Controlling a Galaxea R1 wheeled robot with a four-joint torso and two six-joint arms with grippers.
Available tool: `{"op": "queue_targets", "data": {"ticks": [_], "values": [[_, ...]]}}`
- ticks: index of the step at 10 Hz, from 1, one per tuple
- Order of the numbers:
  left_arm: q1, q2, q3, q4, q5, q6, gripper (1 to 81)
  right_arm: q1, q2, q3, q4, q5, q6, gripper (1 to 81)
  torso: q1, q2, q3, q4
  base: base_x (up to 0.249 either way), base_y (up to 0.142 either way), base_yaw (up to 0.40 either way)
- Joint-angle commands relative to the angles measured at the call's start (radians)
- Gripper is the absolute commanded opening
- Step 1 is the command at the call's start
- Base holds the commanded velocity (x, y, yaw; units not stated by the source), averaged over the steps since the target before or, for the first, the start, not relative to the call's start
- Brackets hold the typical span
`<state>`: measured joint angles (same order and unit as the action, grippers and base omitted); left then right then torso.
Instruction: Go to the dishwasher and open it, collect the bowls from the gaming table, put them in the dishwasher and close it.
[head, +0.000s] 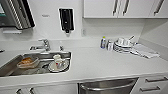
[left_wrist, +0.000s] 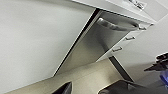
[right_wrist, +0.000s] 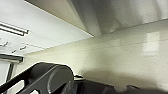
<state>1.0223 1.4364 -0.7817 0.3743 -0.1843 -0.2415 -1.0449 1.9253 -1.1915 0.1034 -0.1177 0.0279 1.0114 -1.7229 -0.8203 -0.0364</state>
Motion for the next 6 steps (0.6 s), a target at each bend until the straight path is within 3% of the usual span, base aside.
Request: {"op": "queue_targets", "data": {"ticks": [1, 4, 6], "values": [[-0.118, -0.048, 0.013, 0.014, 0.054, -0.035, 81.1, 0.200, -0.062, 0.060, 0.035, -0.166, 0.096, 81.1, 0.000, 0.000, 0.000, 0.000, 0.000, 0.000, 0.000], [-0.136, -0.028, 0.070, 0.061, 0.097, -0.035, 81.1, 0.283, -0.066, 0.067, 0.035, -0.214, 0.297, 81.1, 0.000, 0.000, 0.000, 0.000, 0.000, 0.000, 0.000], [-0.136, -0.005, 0.064, 0.048, 0.095, -0.041, 81.1, 0.314, -0.066, 0.086, 0.035, -0.215, 0.419, 81.1, 0.000, 0.000, 0.000, 0.000, 0.000, 0.000, 0.000]]}}
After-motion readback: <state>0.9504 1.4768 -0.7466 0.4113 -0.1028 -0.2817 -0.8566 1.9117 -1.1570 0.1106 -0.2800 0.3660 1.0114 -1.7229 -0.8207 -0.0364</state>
